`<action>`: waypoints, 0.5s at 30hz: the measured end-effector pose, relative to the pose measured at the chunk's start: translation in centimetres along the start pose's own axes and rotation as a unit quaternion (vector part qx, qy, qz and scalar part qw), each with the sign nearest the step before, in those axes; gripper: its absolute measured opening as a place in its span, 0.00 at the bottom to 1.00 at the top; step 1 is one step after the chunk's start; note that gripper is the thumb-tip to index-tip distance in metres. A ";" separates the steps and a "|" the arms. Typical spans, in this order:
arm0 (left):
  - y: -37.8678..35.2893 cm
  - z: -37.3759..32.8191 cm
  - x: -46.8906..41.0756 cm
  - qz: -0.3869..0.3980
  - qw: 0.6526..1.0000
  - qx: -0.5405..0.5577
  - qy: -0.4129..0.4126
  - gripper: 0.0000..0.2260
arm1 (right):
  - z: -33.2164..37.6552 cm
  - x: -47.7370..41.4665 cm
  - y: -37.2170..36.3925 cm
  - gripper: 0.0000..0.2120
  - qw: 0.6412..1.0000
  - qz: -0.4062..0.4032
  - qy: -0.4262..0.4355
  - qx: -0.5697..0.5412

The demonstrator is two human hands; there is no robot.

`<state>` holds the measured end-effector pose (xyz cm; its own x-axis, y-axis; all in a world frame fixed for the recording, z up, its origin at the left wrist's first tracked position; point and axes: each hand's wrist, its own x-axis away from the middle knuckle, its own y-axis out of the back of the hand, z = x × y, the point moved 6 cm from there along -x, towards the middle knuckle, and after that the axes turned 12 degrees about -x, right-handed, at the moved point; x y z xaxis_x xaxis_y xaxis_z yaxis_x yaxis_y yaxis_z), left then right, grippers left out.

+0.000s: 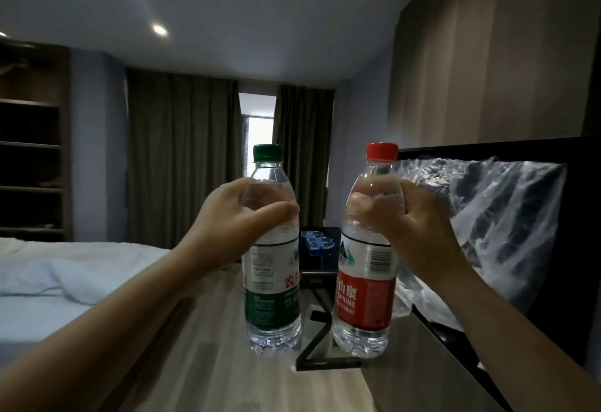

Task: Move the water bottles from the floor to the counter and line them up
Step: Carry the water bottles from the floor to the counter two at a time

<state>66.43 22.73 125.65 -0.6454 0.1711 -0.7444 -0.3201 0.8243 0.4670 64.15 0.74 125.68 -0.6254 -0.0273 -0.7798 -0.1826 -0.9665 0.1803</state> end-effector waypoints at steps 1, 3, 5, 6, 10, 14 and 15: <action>-0.3 0.7 -0.5 0.002 1.000 -0.006 -0.003 0.14 | -1.0 -0.7 -0.3 0.18 1.000 0.003 -0.004 0.000; -0.9 2.7 -1.8 0.003 1.000 -0.007 0.001 0.13 | -3.1 -2.0 -1.0 0.19 1.000 0.001 -0.010 -0.002; -1.5 5.0 -3.1 0.000 1.000 -0.006 0.010 0.16 | -5.1 -3.4 -1.8 0.20 1.000 0.000 -0.014 -0.006; -1.8 6.3 -3.7 -0.001 1.000 -0.006 0.012 0.16 | -6.1 -4.2 -2.4 0.21 1.000 0.000 -0.015 -0.005; -2.8 11.7 -6.7 -0.004 1.000 0.002 0.022 0.17 | -10.4 -7.2 -5.0 0.21 1.000 -0.007 -0.020 -0.007; -3.5 17.0 -10.4 0.005 1.000 0.000 0.008 0.17 | -15.1 -10.7 -8.1 0.21 0.999 -0.013 -0.032 -0.006; -3.7 18.3 -11.6 0.009 1.000 0.002 0.007 0.17 | -16.2 -11.6 -8.8 0.21 0.999 -0.014 -0.035 -0.005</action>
<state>87.73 27.58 123.83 -0.6613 0.1780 -0.7287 -0.3055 0.8233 0.4784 85.29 5.42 123.39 -0.6721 0.0170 -0.7403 -0.1936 -0.9690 0.1534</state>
